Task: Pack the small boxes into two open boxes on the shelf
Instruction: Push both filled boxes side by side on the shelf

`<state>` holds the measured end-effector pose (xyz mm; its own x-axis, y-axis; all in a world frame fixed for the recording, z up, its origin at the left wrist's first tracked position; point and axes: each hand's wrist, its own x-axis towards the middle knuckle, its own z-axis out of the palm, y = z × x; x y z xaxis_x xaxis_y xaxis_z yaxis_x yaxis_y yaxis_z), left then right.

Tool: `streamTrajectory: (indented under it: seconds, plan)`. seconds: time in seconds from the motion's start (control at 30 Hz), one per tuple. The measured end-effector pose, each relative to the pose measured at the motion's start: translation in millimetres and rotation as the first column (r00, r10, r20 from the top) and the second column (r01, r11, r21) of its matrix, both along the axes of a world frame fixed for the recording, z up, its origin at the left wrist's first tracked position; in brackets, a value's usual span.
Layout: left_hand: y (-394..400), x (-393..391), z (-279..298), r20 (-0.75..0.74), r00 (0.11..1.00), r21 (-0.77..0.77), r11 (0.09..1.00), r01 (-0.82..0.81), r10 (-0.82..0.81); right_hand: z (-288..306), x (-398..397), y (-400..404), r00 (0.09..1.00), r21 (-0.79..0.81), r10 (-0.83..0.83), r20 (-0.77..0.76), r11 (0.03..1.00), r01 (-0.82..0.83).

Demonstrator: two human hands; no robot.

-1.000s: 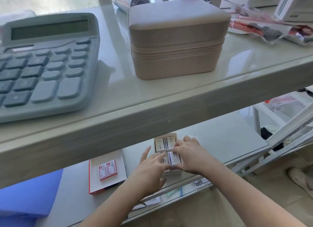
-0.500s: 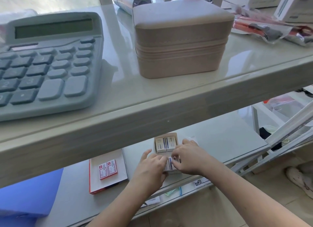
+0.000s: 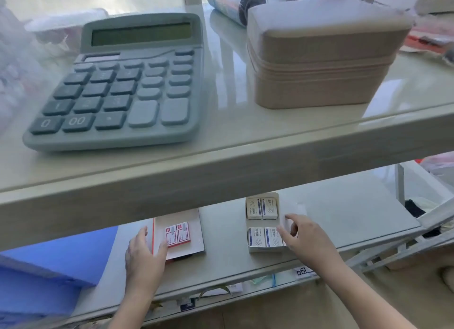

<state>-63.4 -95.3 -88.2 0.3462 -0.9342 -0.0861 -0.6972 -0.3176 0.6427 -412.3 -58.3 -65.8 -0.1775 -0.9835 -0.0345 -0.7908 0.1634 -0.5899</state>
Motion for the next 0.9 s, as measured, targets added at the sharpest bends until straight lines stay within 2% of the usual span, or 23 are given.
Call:
streamTrajectory:
  seconds: [0.07, 0.4, 0.57, 0.9]
  plan:
    - [4, 3, -4, -0.070, 0.997, 0.001, 1.000, 0.027, -0.027, 0, 2, -3, 1.000, 0.009, 0.013, -0.019, 1.000, -0.013]
    - [15, 5, -5, -0.142, 0.985, -0.087, 0.992, 0.087, -0.098, 6, 9, -17, 0.996, 0.025, 0.061, -0.060, 0.998, -0.059]
    - [20, 1, -5, -0.182, 0.977, -0.088, 0.991, 0.096, -0.111, 9, 14, -16, 0.994, 0.036, 0.085, -0.063, 0.996, -0.083]
    - [32, -34, -3, -0.210, 0.953, -0.053, 0.976, 0.212, -0.219, 5, 55, -15, 0.980, 0.020, 0.200, -0.023, 0.980, -0.200]
